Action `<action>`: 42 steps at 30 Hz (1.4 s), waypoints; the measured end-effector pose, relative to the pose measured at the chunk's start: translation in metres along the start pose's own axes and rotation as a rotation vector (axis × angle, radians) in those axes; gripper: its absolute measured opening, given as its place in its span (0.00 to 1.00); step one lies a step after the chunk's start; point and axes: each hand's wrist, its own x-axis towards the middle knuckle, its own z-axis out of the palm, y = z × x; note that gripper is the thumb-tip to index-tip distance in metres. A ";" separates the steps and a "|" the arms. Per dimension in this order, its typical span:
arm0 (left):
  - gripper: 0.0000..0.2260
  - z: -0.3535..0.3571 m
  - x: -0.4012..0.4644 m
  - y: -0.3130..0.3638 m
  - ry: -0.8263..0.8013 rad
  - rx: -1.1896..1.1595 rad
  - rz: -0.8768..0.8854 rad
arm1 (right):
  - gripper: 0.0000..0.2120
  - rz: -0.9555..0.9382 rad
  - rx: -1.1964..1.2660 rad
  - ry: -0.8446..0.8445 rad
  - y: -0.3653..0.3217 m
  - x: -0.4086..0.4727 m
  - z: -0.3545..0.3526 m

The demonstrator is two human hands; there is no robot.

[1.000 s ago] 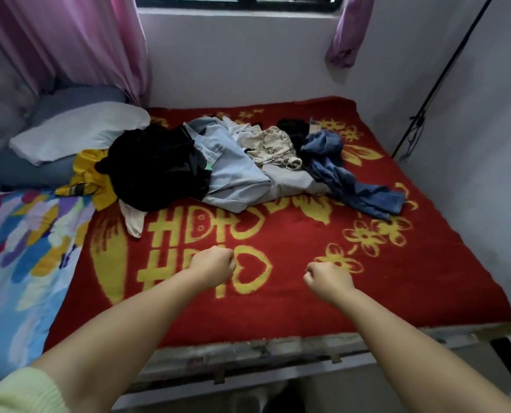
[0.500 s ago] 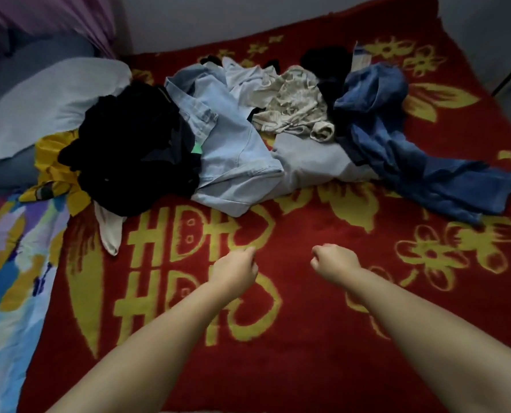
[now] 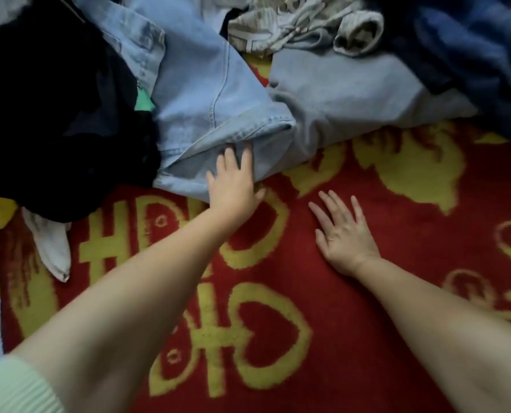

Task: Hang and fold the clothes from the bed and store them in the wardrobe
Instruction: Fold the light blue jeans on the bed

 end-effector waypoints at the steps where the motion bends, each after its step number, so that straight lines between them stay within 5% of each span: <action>1: 0.37 0.004 0.005 0.001 -0.002 0.046 0.019 | 0.31 0.000 0.006 0.004 -0.002 0.000 0.001; 5: 0.26 0.012 0.021 -0.011 0.037 0.065 0.070 | 0.31 0.019 0.033 -0.020 -0.003 -0.003 0.002; 10: 0.04 -0.016 0.030 -0.045 0.248 -0.348 -0.009 | 0.29 0.008 0.051 0.038 -0.001 -0.002 0.003; 14: 0.07 -0.020 -0.006 -0.064 0.243 -0.838 -0.353 | 0.29 0.029 0.033 0.036 0.000 0.003 0.004; 18: 0.12 -0.018 -0.065 -0.060 0.147 -1.518 -0.868 | 0.29 0.013 0.017 -0.231 0.003 0.009 -0.017; 22: 0.20 -0.061 -0.131 -0.053 0.019 -1.857 -1.029 | 0.38 0.017 0.180 -0.461 -0.013 0.003 -0.088; 25: 0.21 -0.120 -0.162 -0.058 0.028 -1.942 -0.946 | 0.44 -0.089 0.239 -0.339 -0.046 -0.025 -0.148; 29: 0.08 -0.211 -0.196 -0.056 0.113 -1.793 -0.715 | 0.44 -0.238 0.423 -0.135 -0.102 -0.058 -0.224; 38: 0.15 -0.367 -0.306 -0.065 0.317 -1.749 -0.213 | 0.15 -0.447 0.545 0.121 -0.181 -0.122 -0.379; 42: 0.15 -0.431 -0.337 -0.063 0.544 -1.661 -0.096 | 0.29 -0.491 0.821 0.279 -0.194 -0.147 -0.447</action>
